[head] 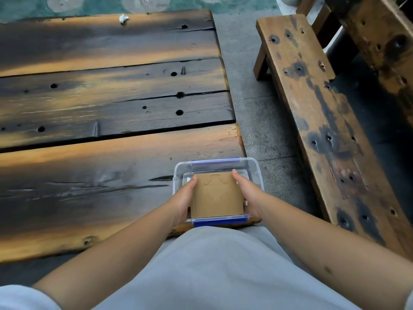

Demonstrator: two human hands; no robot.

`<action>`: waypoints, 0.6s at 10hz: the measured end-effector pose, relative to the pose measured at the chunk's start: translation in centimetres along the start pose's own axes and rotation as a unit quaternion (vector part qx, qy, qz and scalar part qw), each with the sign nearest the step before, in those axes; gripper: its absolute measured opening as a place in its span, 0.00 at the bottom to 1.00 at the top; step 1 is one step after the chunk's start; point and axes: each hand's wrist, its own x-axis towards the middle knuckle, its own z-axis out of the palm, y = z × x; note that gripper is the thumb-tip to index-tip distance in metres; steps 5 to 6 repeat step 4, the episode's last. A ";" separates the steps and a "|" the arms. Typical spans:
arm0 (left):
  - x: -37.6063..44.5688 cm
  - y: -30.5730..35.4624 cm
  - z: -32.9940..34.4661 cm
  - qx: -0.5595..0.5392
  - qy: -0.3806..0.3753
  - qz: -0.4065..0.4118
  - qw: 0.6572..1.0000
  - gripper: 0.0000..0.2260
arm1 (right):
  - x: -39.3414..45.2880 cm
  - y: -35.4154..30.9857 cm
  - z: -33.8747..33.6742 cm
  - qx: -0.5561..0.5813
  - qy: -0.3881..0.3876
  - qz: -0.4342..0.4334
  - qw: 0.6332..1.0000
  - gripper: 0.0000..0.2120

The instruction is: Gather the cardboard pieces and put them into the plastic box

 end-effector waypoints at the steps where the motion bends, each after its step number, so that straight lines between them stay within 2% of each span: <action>1: -0.4 0.1 -0.4 0.010 -0.002 0.009 1.000 0.17 | -0.3 0.0 0.0 -0.009 0.005 -0.001 1.000 0.21; 2: -0.6 -0.1 -0.2 0.021 0.000 0.021 1.000 0.18 | -0.4 -0.1 -0.1 -0.028 -0.013 0.002 1.000 0.22; 3: -1.4 0.4 0.2 0.053 0.021 0.062 0.996 0.23 | -0.7 -0.5 -0.3 -0.077 -0.013 -0.005 0.997 0.34; 4: -1.9 0.6 -0.1 0.174 0.080 0.156 0.969 0.29 | -1.2 -0.9 -0.4 -0.125 0.024 -0.051 0.991 0.46; 6: -1.9 0.6 -0.1 0.174 0.080 0.156 0.969 0.29 | -1.2 -0.9 -0.4 -0.125 0.024 -0.051 0.991 0.46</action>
